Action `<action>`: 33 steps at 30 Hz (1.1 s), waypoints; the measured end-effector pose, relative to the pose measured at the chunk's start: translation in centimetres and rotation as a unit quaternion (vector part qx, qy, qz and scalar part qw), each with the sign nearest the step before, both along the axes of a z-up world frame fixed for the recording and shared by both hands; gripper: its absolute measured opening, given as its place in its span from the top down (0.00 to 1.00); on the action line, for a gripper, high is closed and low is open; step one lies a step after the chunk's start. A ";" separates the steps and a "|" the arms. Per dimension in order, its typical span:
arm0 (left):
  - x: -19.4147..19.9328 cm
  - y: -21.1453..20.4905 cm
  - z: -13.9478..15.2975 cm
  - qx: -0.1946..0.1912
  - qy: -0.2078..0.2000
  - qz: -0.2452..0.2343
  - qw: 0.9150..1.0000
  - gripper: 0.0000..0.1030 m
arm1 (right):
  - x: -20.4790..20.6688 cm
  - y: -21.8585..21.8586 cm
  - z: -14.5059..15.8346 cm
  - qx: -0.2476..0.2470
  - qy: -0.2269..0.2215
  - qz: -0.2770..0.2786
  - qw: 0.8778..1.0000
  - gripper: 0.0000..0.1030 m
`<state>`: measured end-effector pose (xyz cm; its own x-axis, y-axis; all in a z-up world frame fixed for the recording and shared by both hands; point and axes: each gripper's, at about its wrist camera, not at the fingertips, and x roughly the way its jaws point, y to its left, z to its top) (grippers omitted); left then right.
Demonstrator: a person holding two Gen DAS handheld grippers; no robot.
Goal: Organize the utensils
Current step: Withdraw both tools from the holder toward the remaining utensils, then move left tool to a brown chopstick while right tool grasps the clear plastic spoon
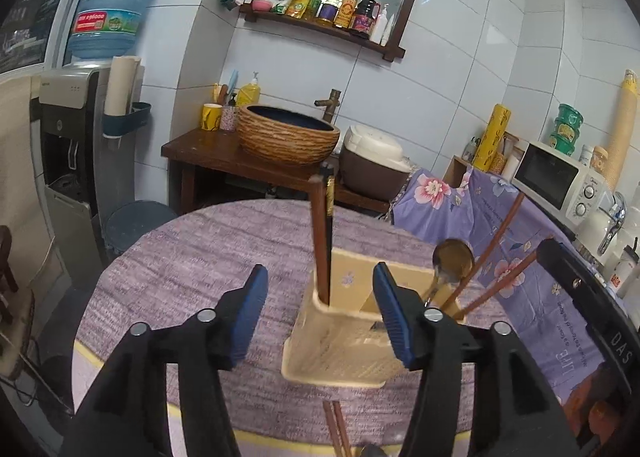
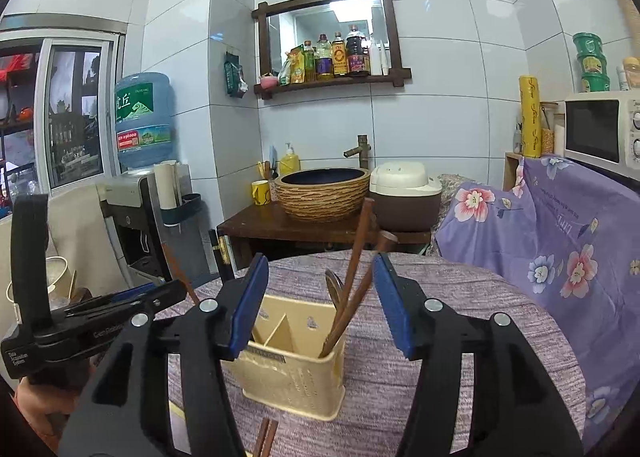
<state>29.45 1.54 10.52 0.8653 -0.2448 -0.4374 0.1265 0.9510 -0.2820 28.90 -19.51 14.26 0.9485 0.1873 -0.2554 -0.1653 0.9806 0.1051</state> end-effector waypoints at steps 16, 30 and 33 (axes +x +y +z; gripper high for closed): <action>-7.4 0.2 -11.4 0.055 0.132 -0.006 0.990 0.31 | -3.1 -0.6 -14.8 0.014 0.260 0.001 0.966 0.42; -9.0 -0.4 -13.2 0.068 0.143 -0.007 0.987 0.33 | -3.3 3.0 -19.4 0.056 0.328 0.047 0.942 0.79; -8.9 -0.5 -13.4 0.066 0.147 -0.010 0.987 0.33 | -2.8 2.9 -19.6 0.065 0.332 0.043 0.940 0.87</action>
<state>20.53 1.03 -2.87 0.6912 -0.1849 -0.6986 0.0770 0.9801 -0.1831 26.07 -16.58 -5.36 0.5680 0.3264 -0.7556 -0.0990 0.9385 0.3309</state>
